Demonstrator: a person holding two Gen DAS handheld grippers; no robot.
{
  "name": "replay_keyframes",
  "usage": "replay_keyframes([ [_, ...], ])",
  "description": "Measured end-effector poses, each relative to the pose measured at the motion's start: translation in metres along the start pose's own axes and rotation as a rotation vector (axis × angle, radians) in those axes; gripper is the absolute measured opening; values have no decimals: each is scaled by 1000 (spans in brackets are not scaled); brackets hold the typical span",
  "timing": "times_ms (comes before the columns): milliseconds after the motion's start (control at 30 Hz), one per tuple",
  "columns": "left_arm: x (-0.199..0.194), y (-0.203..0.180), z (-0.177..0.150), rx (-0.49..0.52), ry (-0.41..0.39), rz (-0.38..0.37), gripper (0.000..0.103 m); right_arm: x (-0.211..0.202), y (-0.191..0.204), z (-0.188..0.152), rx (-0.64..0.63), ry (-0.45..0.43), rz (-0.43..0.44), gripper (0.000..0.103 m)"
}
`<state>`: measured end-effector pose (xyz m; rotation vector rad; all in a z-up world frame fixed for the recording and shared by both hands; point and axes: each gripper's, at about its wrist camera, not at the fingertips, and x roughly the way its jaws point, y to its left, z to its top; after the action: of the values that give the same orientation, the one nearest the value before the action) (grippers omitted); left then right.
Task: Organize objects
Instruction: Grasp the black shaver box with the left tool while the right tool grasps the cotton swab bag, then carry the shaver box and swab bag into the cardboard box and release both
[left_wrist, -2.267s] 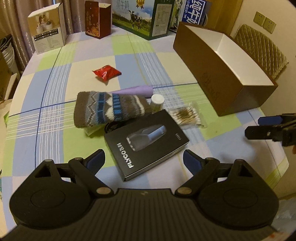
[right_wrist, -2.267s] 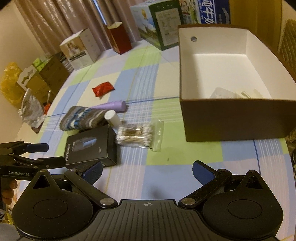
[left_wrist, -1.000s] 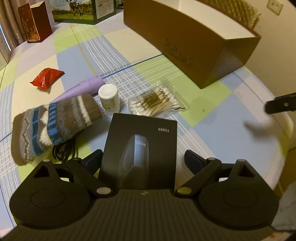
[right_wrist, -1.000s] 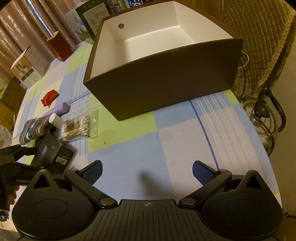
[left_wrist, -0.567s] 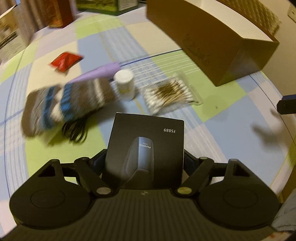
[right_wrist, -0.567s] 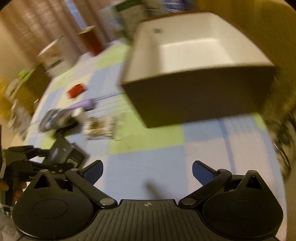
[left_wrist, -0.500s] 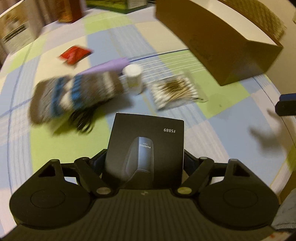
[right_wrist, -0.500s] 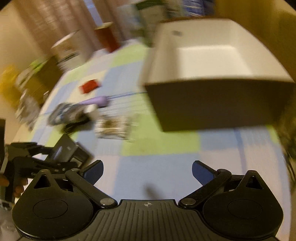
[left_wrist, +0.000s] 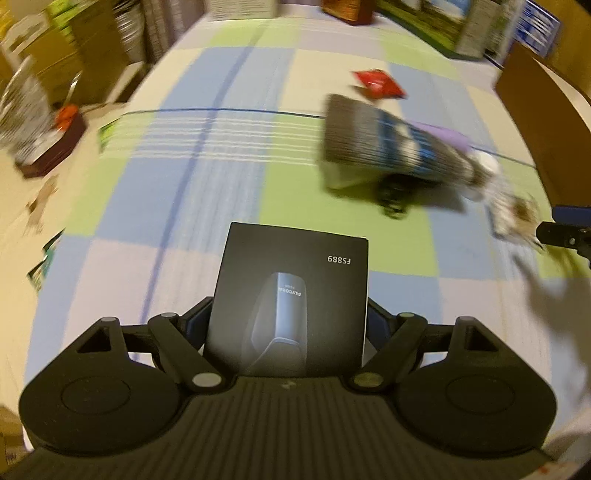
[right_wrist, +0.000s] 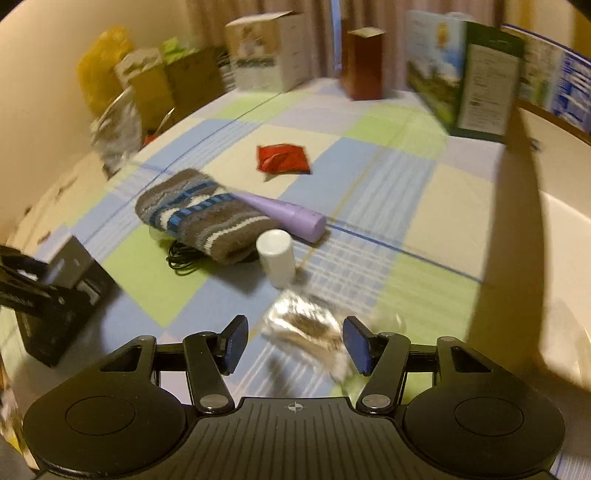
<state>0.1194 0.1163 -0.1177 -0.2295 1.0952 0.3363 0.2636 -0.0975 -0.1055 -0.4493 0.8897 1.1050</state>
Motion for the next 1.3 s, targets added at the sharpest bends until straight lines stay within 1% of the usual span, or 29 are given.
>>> replay_keyframes([
  [33, 0, 4, 0, -13, 1, 3, 79, 6, 1, 4, -41, 26, 3, 57],
  [100, -1, 11, 0, -31, 1, 2, 79, 15, 3, 7, -119, 66, 13, 65],
  [133, 0, 13, 0, -36, 1, -1, 79, 19, 4, 9, -159, 81, 11, 72],
  [167, 0, 15, 0, -39, 1, -1, 79, 23, 4, 9, -198, 98, 9, 74],
  [233, 0, 15, -1, -37, 1, -2, 79, 29, 2, 8, -241, 130, -9, 75],
  [333, 1, 14, -1, -29, 0, -2, 79, 39, -4, 7, -248, 172, -19, 75],
  [400, 2, 14, 0, -28, 0, -8, 79, 44, -8, 5, -225, 197, -17, 69],
  [467, 5, 13, 2, -29, 4, -11, 78, 40, -10, 5, -171, 195, 26, 45],
  [533, 6, 12, 2, -28, 6, -11, 78, 36, -4, 5, -126, 199, 49, 36],
  [567, 6, 12, 2, -26, 7, -10, 78, 34, -1, 4, -106, 196, 69, 33],
  [633, 7, 10, 2, -22, 7, -9, 78, 32, 9, 0, -71, 192, 88, 33],
  [700, 7, 9, 3, -16, 8, -8, 78, 31, 18, -2, -53, 174, 82, 34],
  [767, 8, 7, 4, -16, 9, -6, 78, 33, 24, -4, -35, 155, 79, 48],
  [867, 11, 4, 4, -10, 15, -2, 78, 33, 31, -5, -38, 134, 56, 49],
  [900, 12, 2, 4, -5, 21, 3, 78, 34, 32, -6, -40, 130, 52, 49],
  [967, 13, -2, 3, 4, 29, 9, 78, 32, 36, -9, -46, 114, 39, 30],
  [1133, 11, -11, -3, 10, 20, 16, 77, 23, 36, -20, 28, 120, 72, 26],
  [1300, 7, -20, -8, 14, 35, 0, 77, 4, 30, -33, 130, 125, 116, 23],
])
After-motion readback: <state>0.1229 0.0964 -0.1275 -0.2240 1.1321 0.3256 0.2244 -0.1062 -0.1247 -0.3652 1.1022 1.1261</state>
